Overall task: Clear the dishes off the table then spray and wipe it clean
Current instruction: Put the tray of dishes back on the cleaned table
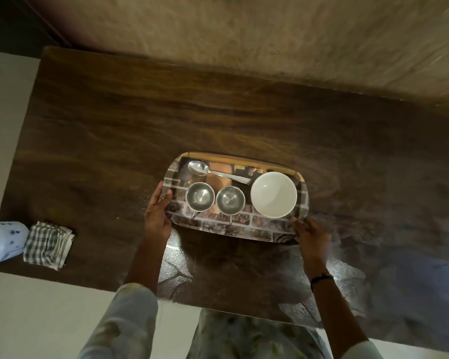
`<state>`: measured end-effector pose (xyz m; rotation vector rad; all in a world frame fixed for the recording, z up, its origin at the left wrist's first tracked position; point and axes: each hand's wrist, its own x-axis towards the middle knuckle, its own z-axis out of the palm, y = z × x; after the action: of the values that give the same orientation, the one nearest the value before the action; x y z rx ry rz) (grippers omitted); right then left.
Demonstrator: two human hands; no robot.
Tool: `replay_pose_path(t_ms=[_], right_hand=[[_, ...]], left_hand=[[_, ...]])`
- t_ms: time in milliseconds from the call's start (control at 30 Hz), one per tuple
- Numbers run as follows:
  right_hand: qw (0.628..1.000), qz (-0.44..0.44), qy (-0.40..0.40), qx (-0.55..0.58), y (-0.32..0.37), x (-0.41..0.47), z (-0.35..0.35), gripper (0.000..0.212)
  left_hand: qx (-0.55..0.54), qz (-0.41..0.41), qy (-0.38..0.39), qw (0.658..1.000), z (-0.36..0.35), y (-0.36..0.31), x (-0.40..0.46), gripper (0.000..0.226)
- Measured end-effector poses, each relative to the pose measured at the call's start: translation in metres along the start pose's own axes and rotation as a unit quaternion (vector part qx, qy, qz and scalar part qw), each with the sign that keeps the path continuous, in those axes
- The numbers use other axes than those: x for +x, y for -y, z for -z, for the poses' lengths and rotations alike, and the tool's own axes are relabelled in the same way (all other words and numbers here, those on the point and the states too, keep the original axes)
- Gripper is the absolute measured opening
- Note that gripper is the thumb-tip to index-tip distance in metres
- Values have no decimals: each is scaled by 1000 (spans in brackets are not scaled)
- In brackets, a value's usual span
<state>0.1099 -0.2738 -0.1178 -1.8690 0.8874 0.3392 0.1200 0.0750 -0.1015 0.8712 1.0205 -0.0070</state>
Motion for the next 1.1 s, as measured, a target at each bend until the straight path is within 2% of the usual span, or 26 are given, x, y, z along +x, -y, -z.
replay_pose_path(t_ms=[133,267,333,433,467,533,600,667,733,767,833,867,1000,1100], right_hand=[[1000,12,2,-10,2,1,2,33],[1000,18,6,7,3,0,0,29],[1000,6,1,23,1,0,-1,38],[999,-3,-2,46,-3,2,-1,67],[999,-8,1,45,0,-1,-1,65],[999,-14,3,33,7,-4,-1,46],[1000,-17,5,18,10,-3,-2,37],[999,-31,14,4,10,-1,0,47],[999,-46,25,3,7,6,1,64],[998,-56,32,6,4,11,2,62],[998,-57,32,8,10,9,6,41],[999,-48,23,-2,13,5,9,37],[1000,4,-12,11,26,-27,30,33],[998,36,0,60,34,-60,47,29]], left_hand=[[12,-3,-3,1000,-1,0,0,46],[16,-3,-2,1000,2,1,0,43],[15,-9,8,1000,2,2,0,38],[12,-19,8,1000,2,5,1,37],[13,-22,7,1000,3,5,2,39],[22,-28,6,999,2,4,0,41],[41,-37,8,998,1,1,-3,35],[62,-47,-4,997,-1,-2,-8,31],[72,-48,-37,996,-1,-5,-13,36],[70,-43,-51,995,0,-7,-17,42],[75,-39,-71,994,4,-7,-31,48],[75,-42,-80,993,7,-7,-42,48],[59,-39,-92,993,27,2,-86,43],[13,-19,-99,995,58,14,-120,26]])
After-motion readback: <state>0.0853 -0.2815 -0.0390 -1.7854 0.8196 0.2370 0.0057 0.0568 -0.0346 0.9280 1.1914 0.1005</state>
